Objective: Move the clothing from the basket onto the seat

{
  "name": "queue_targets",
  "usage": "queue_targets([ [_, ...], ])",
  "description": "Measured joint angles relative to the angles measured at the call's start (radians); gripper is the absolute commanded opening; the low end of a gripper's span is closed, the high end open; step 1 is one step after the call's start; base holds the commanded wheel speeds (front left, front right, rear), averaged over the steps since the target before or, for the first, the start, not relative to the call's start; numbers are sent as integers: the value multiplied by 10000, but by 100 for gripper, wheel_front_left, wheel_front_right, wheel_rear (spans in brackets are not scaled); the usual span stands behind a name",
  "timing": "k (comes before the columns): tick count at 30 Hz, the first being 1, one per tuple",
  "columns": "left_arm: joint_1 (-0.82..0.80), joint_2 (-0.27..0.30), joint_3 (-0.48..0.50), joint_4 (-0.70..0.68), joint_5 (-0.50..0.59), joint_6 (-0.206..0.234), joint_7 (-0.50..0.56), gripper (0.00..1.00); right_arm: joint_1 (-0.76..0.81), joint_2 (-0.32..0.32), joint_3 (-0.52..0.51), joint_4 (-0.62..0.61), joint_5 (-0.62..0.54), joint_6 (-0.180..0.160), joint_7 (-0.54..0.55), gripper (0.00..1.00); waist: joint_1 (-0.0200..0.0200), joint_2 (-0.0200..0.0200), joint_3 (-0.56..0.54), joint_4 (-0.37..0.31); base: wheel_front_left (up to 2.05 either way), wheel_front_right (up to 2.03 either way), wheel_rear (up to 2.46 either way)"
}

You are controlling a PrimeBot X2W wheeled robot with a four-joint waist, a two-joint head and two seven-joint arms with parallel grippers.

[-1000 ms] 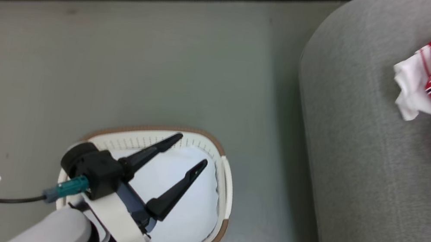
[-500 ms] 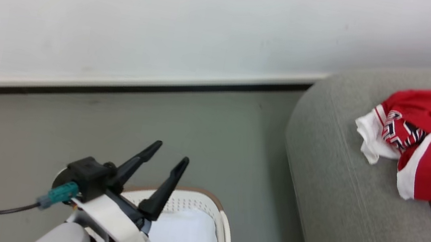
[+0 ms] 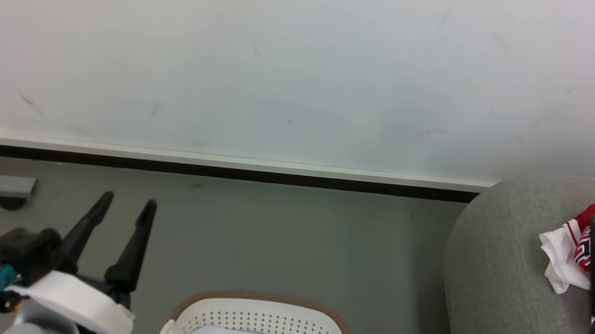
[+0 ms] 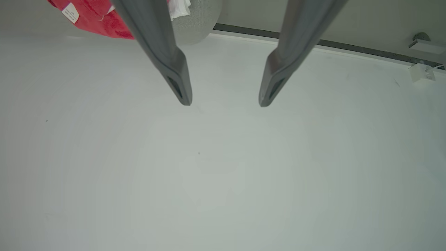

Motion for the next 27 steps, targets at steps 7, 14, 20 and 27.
queue_targets([
  [7, 1034, -786, 1260, 226, 336, -460, 0, 100, 1376, 1271, 109, -98, -520, 0, -1572, 100, 0, 0, -254, 395, 0, 0, 0],
  [14, 1543, -1509, 2192, 282, 1283, -867, 0, 100, 2449, 2142, 217, 261, -723, 0, -2472, 100, 1, 1, -323, 514, 0, 0, 0],
  [20, 1933, -1898, 2922, 201, 2161, -1051, 0, 100, 2722, 2738, 347, 662, -930, 0, -2545, 100, 1, 1, -260, 349, 0, 0, 0],
  [27, 2003, -2165, 3200, 282, 2535, -1170, 0, 100, 2689, 3053, 715, 732, -1154, 0, -2554, 100, 1, 1, -163, 219, 0, 0, 0],
])
